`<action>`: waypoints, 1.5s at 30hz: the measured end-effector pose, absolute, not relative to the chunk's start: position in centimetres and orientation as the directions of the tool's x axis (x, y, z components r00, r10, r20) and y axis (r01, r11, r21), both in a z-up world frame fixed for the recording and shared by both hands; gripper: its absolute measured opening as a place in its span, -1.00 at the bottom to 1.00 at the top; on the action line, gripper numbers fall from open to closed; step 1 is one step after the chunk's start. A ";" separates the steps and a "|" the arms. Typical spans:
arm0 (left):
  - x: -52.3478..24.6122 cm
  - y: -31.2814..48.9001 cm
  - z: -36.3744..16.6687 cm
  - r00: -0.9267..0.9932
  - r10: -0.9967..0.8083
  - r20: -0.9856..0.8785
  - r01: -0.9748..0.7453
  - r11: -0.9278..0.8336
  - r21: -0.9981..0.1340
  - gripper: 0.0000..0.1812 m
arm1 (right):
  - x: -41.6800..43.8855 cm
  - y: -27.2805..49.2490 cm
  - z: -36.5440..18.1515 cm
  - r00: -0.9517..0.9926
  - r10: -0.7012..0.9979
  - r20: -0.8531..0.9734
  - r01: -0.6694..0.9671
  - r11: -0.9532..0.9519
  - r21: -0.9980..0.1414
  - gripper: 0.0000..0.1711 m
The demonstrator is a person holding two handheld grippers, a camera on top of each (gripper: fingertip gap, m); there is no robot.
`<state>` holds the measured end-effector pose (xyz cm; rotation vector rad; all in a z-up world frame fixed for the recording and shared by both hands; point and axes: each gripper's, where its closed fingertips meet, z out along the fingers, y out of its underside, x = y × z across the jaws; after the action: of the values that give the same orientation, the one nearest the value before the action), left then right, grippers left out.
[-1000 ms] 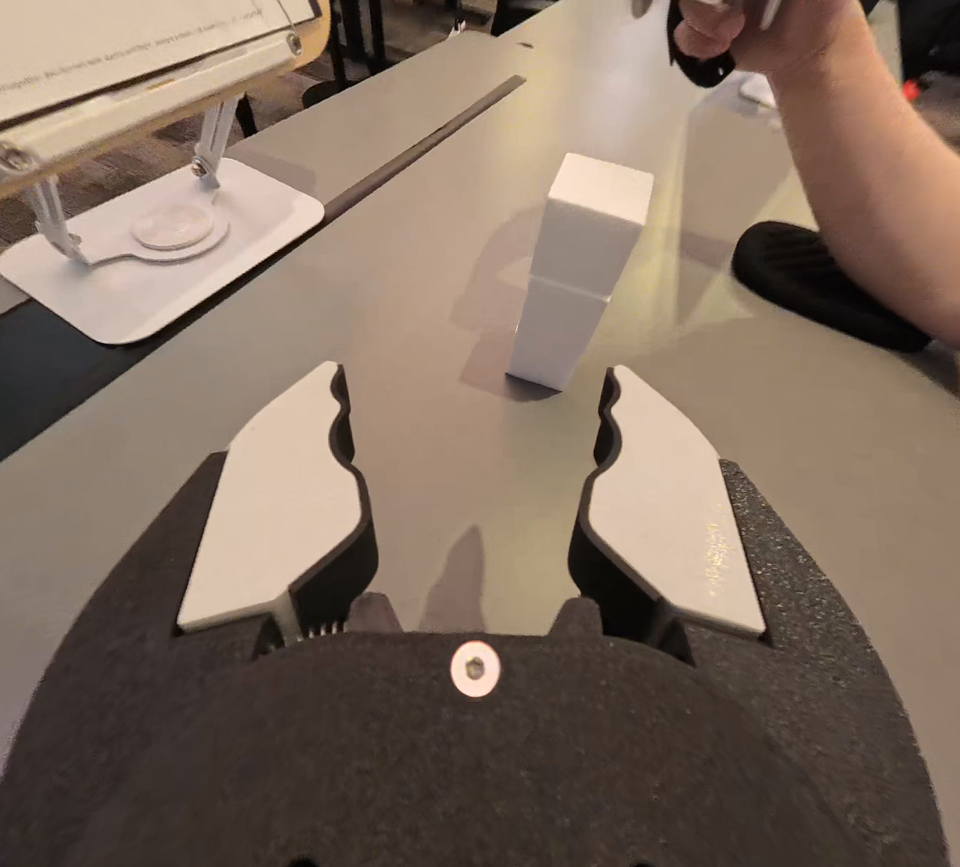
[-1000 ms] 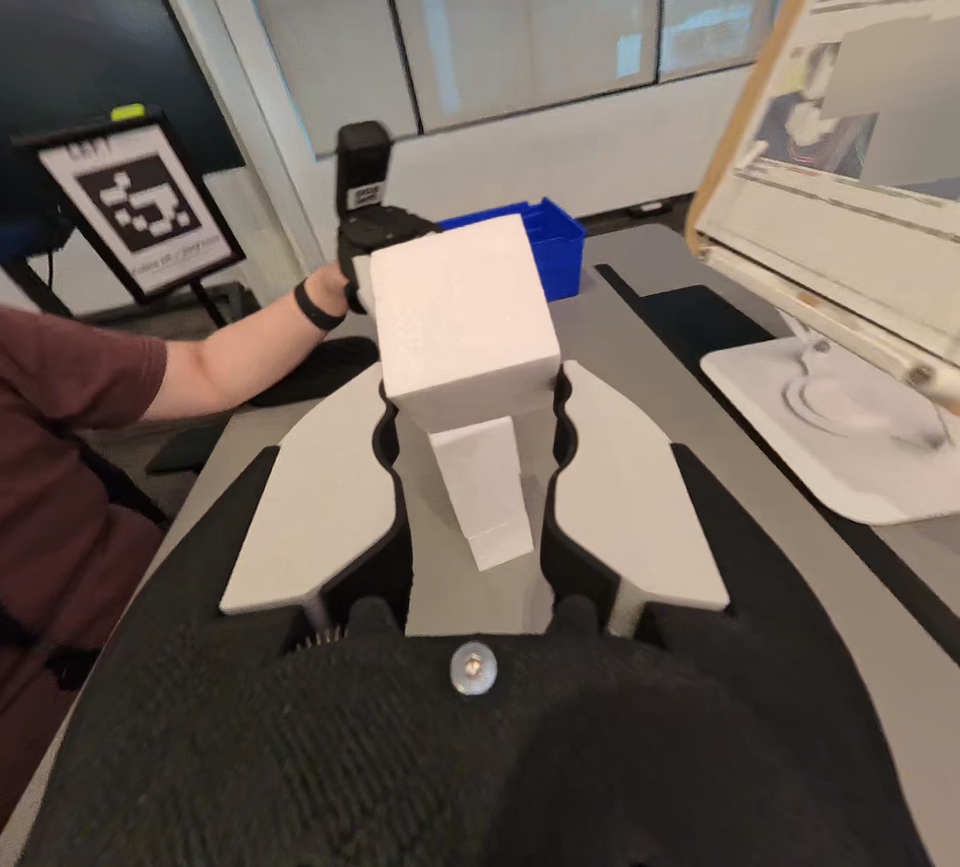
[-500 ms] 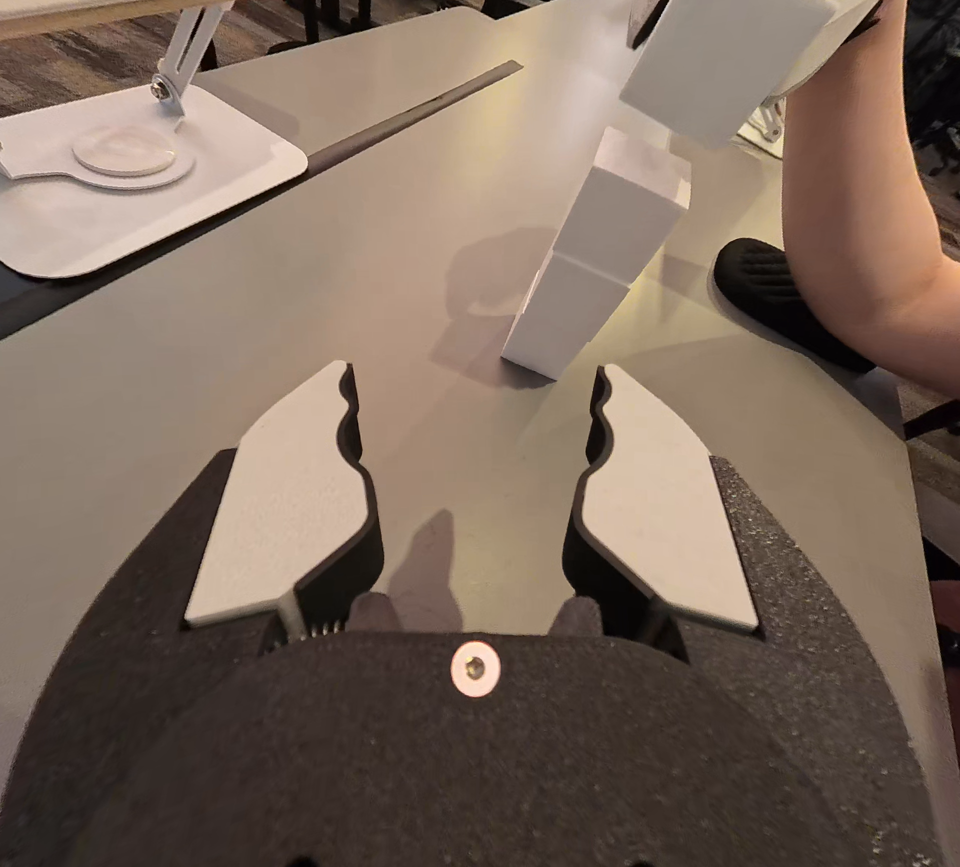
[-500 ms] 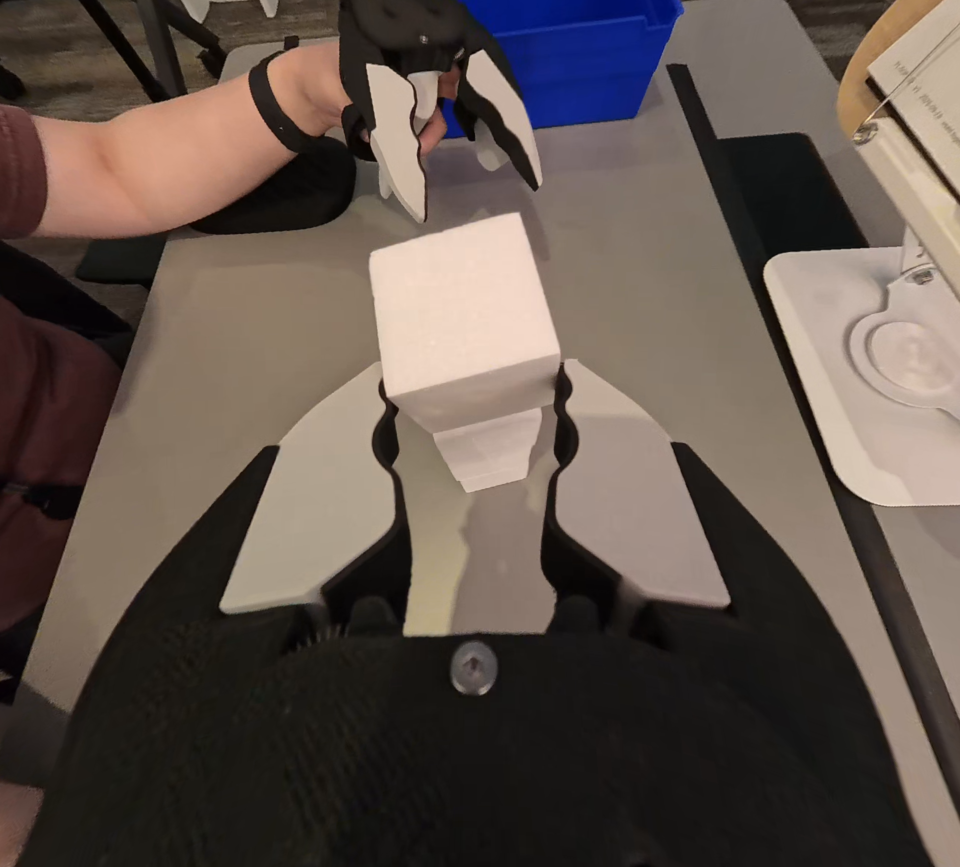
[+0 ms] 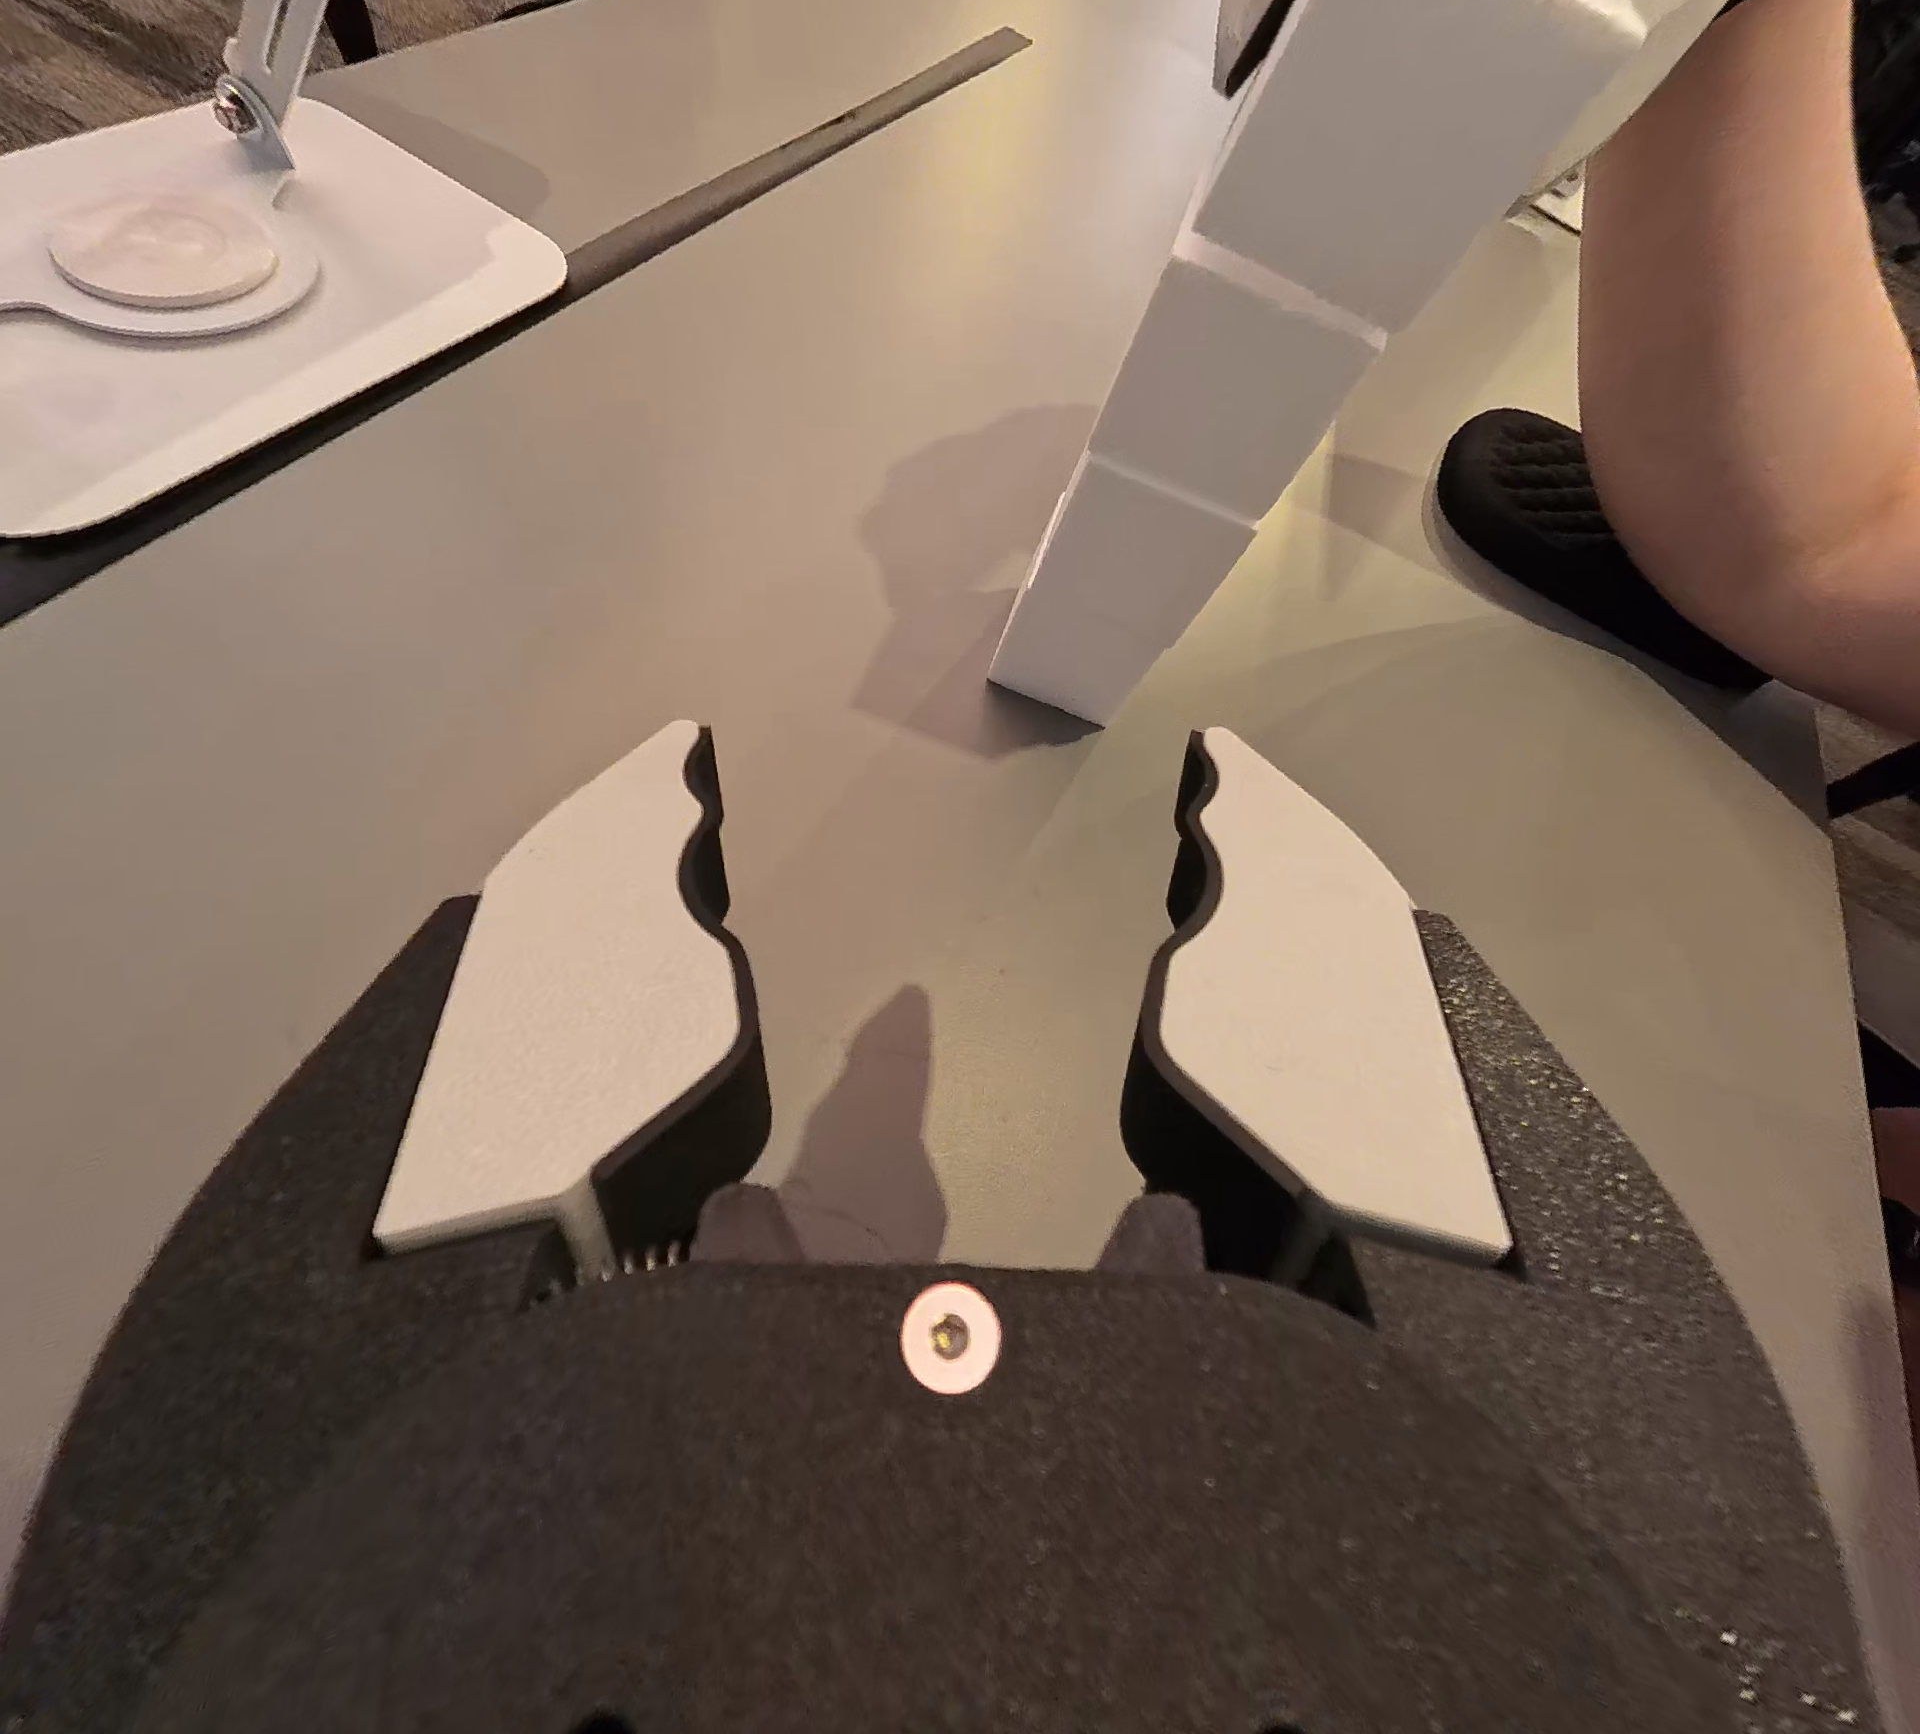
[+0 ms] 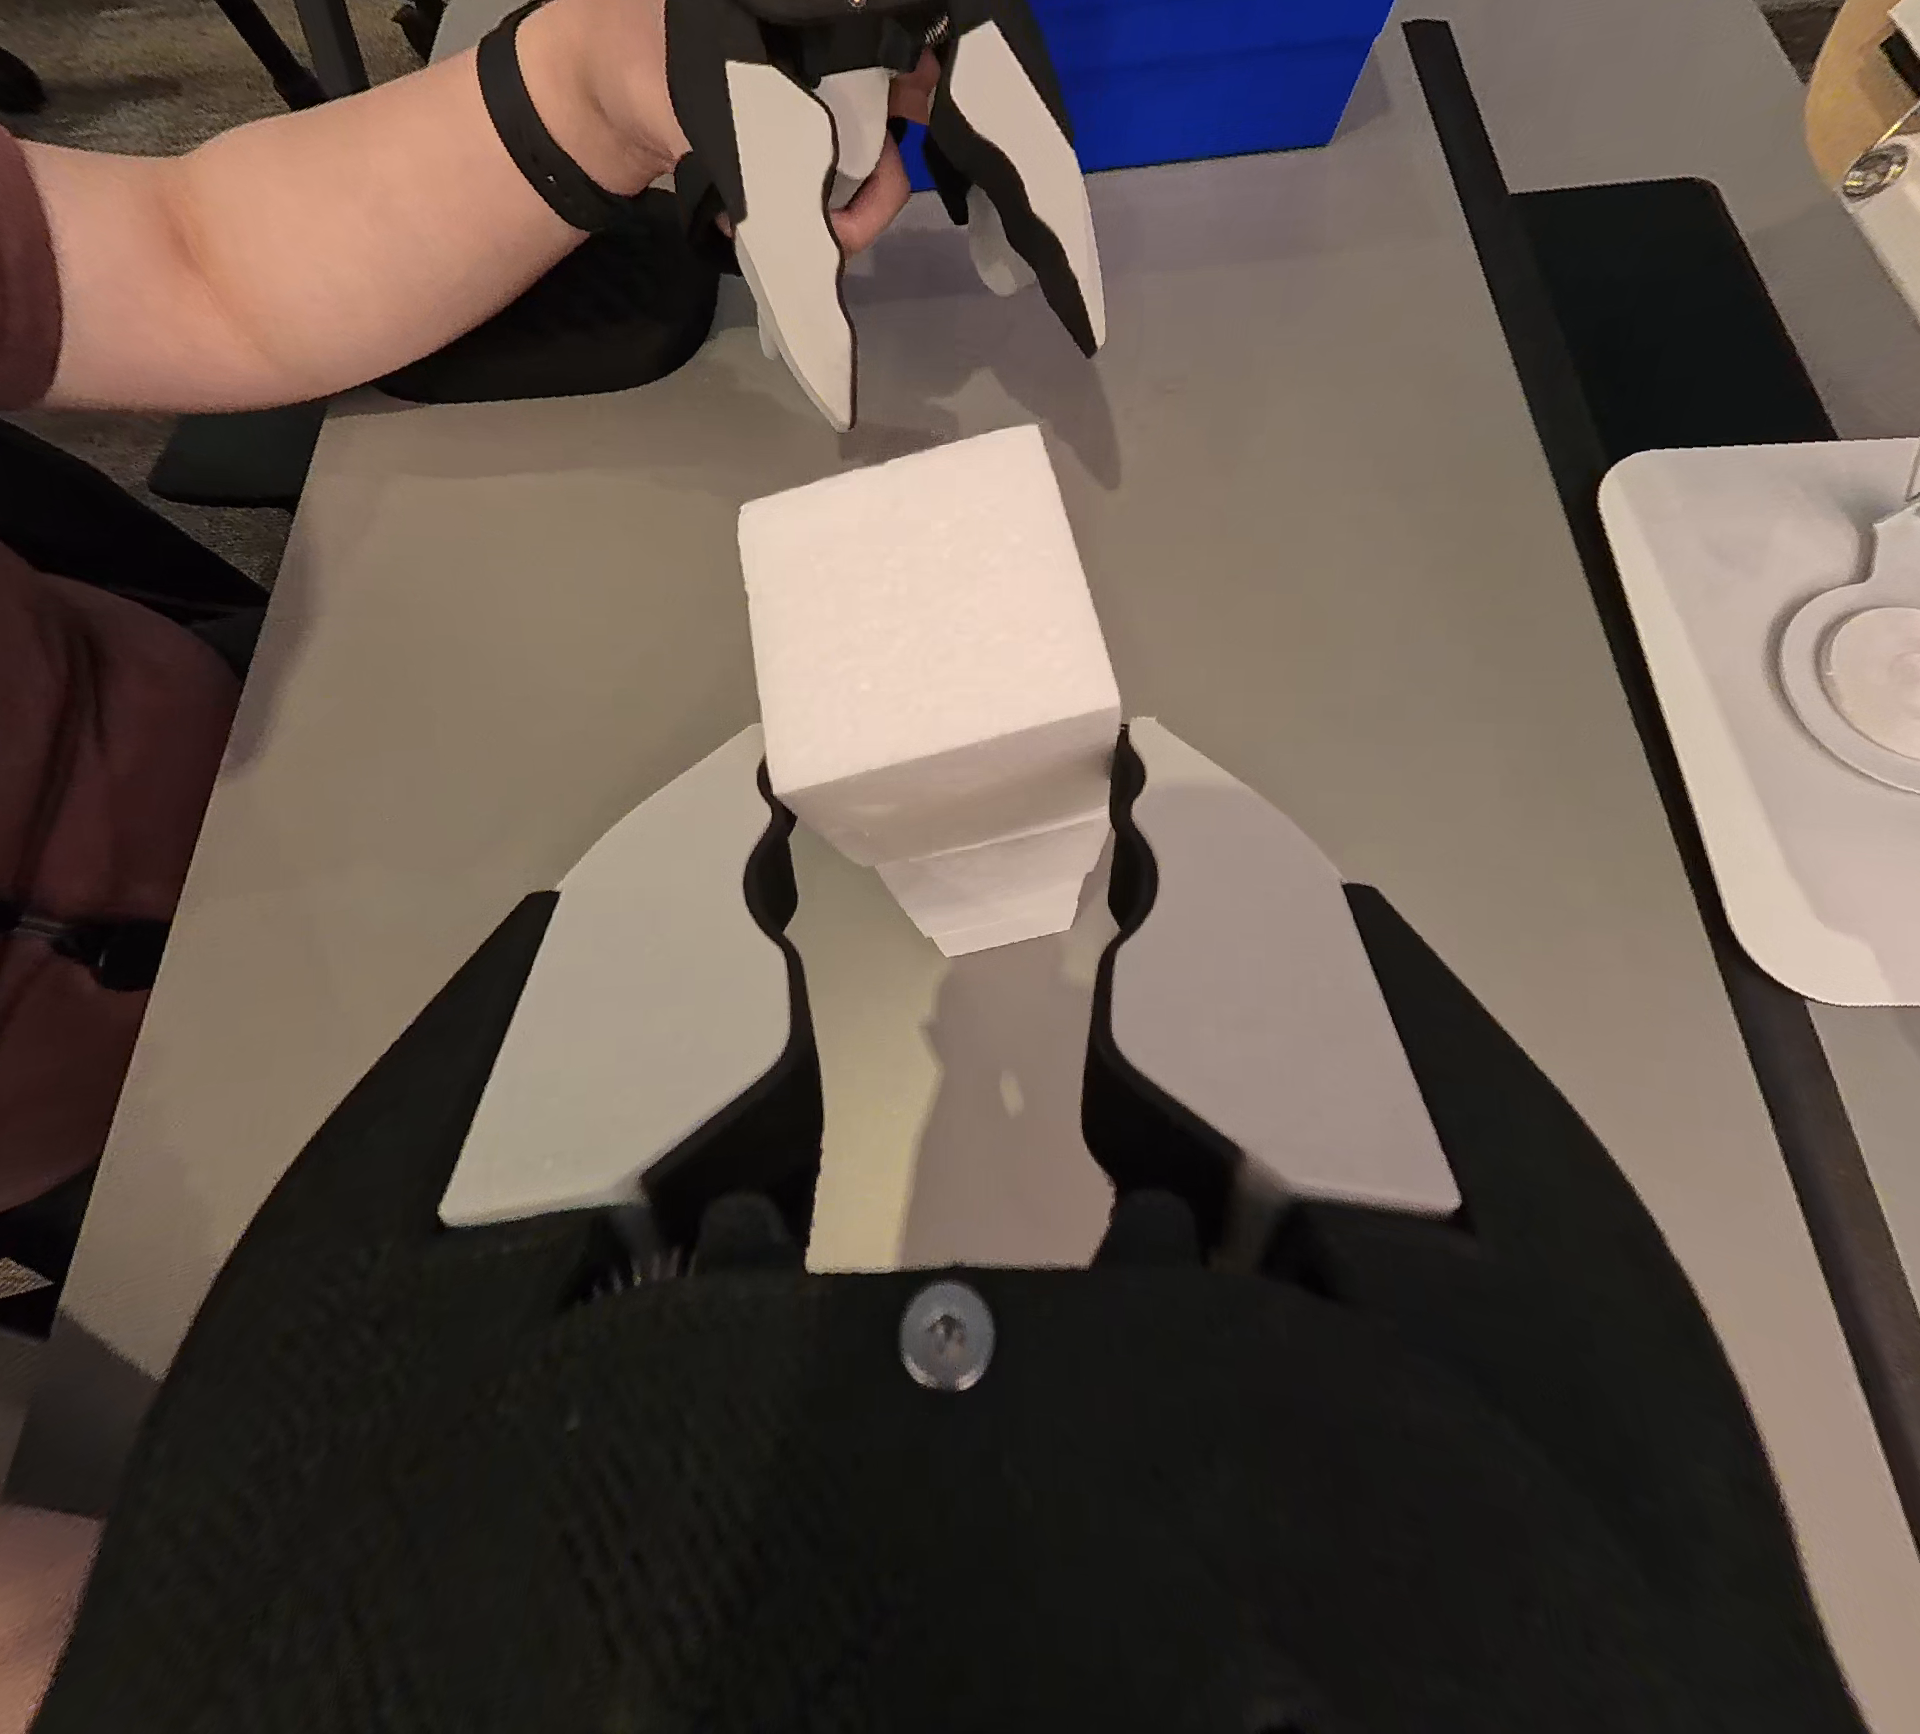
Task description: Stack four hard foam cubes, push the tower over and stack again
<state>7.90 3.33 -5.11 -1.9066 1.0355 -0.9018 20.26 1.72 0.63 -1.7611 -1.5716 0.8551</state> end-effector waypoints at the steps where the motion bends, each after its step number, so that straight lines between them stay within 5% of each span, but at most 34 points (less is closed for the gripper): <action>1: 8.0 3.4 -5.2 0.418 -0.882 0.220 -0.336 -0.375 -0.864 -0.07 | 20.2 1.8 0.3 0.084 0.994 -0.064 0.603 -0.102 -0.791 -0.31; 7: 8.3 3.3 -6.1 0.415 -0.880 0.230 -0.352 -0.388 -0.852 -0.09 | 20.7 1.6 0.5 0.087 0.996 0.001 0.607 -0.052 -0.793 -0.09; 13: 9.1 3.4 -9.2 0.458 -0.883 0.103 -0.515 -0.358 -0.779 -0.28 | 27.2 0.8 5.2 0.173 0.980 0.103 0.449 0.014 -0.893 -0.10; 15: 9.7 4.0 -9.9 0.484 -0.875 0.010 -0.552 -0.315 -0.772 -0.46 | 31.0 1.6 4.6 0.268 0.961 0.069 0.447 -0.061 -0.893 -0.27; 18: 10.5 4.5 -11.2 0.517 -0.852 -0.080 -0.604 -0.298 -0.739 -0.67 | 37.0 3.0 1.4 0.418 0.908 0.014 0.520 -0.227 -0.823 -0.99; 20: 11.0 4.1 -12.1 0.502 -0.856 -0.122 -0.653 -0.282 -0.703 -1.00 | 39.9 3.9 0.2 0.506 0.863 0.008 0.511 -0.292 -0.808 -0.99; 24: 11.5 2.6 -14.1 0.451 -0.875 -0.175 -0.757 -0.271 -0.595 -1.00 | 43.5 4.4 -1.1 0.604 0.797 0.027 0.516 -0.365 -0.775 -0.99; 30: 14.0 3.2 -13.1 0.507 -0.844 -0.172 -0.711 -0.297 -0.638 -1.00 | 45.7 4.3 -1.7 0.640 0.769 0.001 0.484 -0.401 -0.778 -0.99; 36: 17.9 4.9 -8.8 0.443 -0.805 -0.394 -0.804 -0.164 -0.572 -1.00 | 46.0 3.7 -2.1 0.625 0.780 -0.029 0.475 -0.410 -0.778 -0.99; 45: 24.5 4.4 -3.6 0.413 -0.779 -0.473 -0.795 -0.054 -0.605 -1.00 | 48.5 3.1 -1.5 0.666 0.744 -0.059 0.385 -0.410 -0.827 -0.99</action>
<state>24.46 4.42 -3.64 -1.8168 1.3558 0.0237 48.54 3.06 -1.46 -2.0375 -0.8730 0.5395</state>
